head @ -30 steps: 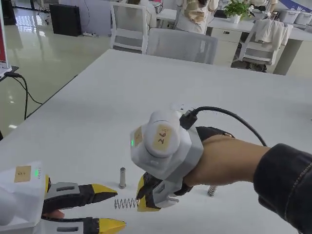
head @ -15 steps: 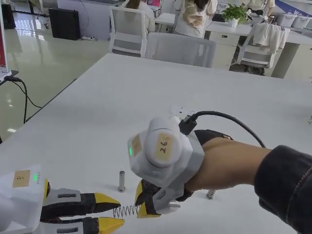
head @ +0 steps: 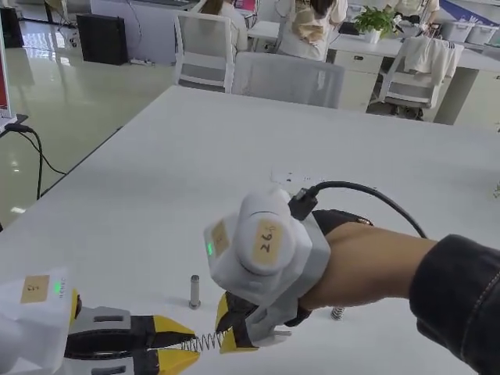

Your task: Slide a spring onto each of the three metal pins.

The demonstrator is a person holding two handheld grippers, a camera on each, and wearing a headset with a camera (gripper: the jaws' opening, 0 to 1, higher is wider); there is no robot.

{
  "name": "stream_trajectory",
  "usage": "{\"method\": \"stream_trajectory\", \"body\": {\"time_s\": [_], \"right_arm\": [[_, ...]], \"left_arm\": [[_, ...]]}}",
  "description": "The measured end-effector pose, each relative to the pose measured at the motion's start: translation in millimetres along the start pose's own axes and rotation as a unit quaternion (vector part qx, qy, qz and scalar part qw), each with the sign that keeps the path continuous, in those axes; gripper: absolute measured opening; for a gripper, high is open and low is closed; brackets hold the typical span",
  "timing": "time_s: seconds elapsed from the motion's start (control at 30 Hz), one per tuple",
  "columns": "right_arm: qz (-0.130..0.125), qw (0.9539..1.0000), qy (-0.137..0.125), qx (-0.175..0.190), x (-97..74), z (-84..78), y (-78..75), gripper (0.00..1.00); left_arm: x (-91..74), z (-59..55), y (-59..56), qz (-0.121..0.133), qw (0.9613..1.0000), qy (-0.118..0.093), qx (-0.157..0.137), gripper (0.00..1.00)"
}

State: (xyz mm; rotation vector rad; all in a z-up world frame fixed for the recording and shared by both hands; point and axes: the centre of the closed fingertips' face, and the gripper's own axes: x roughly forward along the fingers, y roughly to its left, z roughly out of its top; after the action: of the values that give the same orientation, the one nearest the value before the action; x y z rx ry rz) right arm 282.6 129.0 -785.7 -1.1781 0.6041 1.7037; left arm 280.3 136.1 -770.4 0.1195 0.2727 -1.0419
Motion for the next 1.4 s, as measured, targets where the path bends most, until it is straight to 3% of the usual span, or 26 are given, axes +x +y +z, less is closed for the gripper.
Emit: {"method": "stream_trajectory", "body": {"time_s": [0.37,0.73,1.07,1.4], "right_arm": [[-0.003,1.0000,-0.007,-0.001,-10.8,10.1,0.7,0.08],[-0.008,0.9995,-0.031,-0.005,-19.3,29.7,1.7,0.07],[-0.014,0.9987,-0.048,-0.013,-21.3,45.5,0.0,0.08],[-0.017,0.9982,-0.057,-0.011,-21.8,50.5,-0.4,0.08]], "left_arm": [[-0.3,-0.8,-0.8,-0.001,1.0000,0.002,-0.001,0.03],[0.2,-3.5,-1.0,0.000,1.0000,0.008,0.001,0.03],[1.5,-3.1,-1.5,0.000,1.0000,0.007,0.001,0.02],[2.7,-1.9,-2.2,-0.001,1.0000,0.006,0.003,0.02]]}}
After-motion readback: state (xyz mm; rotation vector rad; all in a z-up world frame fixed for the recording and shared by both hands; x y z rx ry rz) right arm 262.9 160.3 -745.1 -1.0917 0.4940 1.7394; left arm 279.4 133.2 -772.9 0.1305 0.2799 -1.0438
